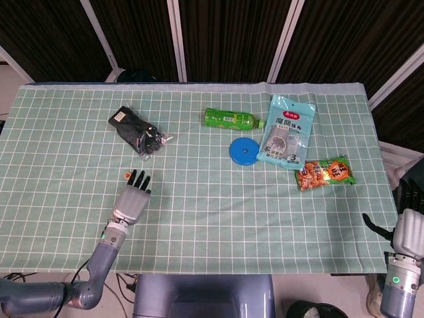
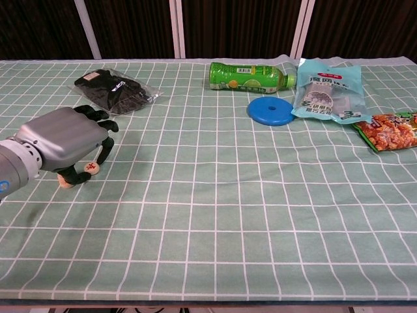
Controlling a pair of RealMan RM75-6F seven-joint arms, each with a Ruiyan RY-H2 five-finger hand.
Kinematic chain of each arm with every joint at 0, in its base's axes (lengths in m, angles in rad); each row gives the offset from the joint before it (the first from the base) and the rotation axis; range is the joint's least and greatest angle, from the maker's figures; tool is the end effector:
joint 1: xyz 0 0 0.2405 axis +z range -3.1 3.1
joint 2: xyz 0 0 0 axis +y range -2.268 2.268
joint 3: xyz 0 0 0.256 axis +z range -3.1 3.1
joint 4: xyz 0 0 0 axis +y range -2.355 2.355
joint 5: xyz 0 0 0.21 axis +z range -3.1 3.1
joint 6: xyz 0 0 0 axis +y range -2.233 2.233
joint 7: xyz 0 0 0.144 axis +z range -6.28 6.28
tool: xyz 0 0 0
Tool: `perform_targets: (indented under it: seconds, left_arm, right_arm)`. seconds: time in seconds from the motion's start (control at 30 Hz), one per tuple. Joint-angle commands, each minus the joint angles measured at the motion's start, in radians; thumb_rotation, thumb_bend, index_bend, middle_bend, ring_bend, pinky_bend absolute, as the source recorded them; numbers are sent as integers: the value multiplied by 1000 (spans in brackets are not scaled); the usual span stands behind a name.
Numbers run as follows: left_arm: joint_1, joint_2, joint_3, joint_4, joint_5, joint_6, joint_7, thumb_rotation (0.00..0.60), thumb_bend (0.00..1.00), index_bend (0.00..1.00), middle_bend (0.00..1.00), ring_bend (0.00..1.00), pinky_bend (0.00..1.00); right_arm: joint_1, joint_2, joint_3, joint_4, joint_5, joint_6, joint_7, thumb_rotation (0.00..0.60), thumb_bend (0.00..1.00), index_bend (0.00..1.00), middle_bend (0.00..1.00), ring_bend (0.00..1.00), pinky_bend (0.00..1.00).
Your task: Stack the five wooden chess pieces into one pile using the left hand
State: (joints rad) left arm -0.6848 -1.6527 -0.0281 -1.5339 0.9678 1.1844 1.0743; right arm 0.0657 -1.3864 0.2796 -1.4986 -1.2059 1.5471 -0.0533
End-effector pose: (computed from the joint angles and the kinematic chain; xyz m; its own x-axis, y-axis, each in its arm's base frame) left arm -0.1730 0.2926 -0.0447 0.8664 0.1117 0.4867 0.4904 -0.3738 -0.7872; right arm -0.3342 -0.2094 0.1385 0.2723 0.2529 0.9284 -0.9307 0.3142 0.1874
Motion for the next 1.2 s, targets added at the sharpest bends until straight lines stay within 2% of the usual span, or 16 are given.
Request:
perform_targets:
  seconds: [0.03,0.6,0.97,1.2]
  left_arm:
    - [-1,0,-1,-3,5,2,-3,600,323,534,121,0,66]
    - [-19,14,-19,-90,21,31,29,600,323,535,122,0,66]
    - [-6,80,-13,-157,31,57,17,600,323,537,123,0,66]
    - [19,145,11,-198,54,66,-25,600,323,537,123,0,66]
  right_arm:
    - [-1,0,2,0,1,2,1,600,247,64,1,21,0]
    - [-2,3,4,-3,6,1,3,600,247,64,2,21,0]
    - [-2,-1,4,-2,5,3,0,600,247,64,2,21,0]
    - [-1,-5,0,0,1,5,-4,600,247,64,2,21,0]
